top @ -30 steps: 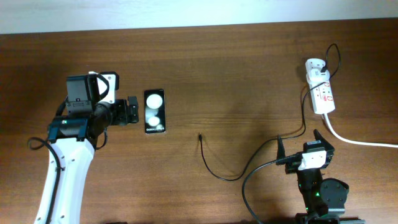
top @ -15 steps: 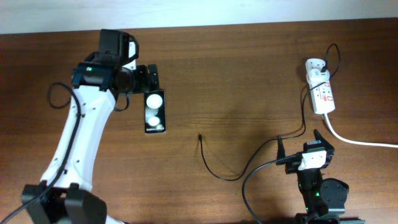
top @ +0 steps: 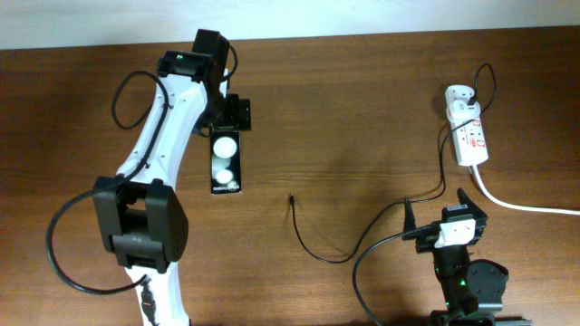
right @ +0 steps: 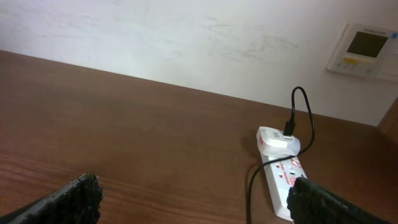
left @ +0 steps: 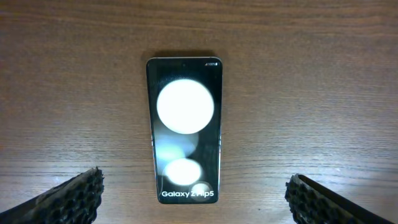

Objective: Plug charger to phone and switch on socket
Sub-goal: 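Move the left gripper over the black phone and lower onto it, then close the left gripper on the phone's long edges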

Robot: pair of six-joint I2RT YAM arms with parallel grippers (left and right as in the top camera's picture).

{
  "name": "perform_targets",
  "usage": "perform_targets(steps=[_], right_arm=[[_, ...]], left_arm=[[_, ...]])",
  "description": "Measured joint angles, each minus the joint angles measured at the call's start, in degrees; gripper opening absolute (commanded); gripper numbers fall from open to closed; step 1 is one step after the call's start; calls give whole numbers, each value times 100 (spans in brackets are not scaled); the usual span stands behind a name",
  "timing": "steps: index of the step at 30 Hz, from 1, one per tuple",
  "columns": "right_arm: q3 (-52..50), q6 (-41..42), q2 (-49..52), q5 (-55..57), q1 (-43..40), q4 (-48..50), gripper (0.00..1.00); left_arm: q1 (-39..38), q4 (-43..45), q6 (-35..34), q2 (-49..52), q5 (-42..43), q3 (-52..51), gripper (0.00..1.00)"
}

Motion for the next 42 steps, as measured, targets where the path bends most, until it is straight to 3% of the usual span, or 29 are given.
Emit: perform_targets(steps=[7, 21, 27, 42], right_arm=[[0, 2, 0, 0, 0, 0, 99], [0, 0, 0, 0, 0, 0, 99], [0, -2, 0, 0, 0, 0, 99], [0, -2, 0, 0, 0, 0, 99]], left_arm=[[0, -203, 0, 46, 0, -4, 99], [-186, 1126, -2, 85, 72, -1764, 99], [122, 1158, -2, 85, 70, -1963, 99], [17, 1589, -24, 411, 90, -1978, 99]])
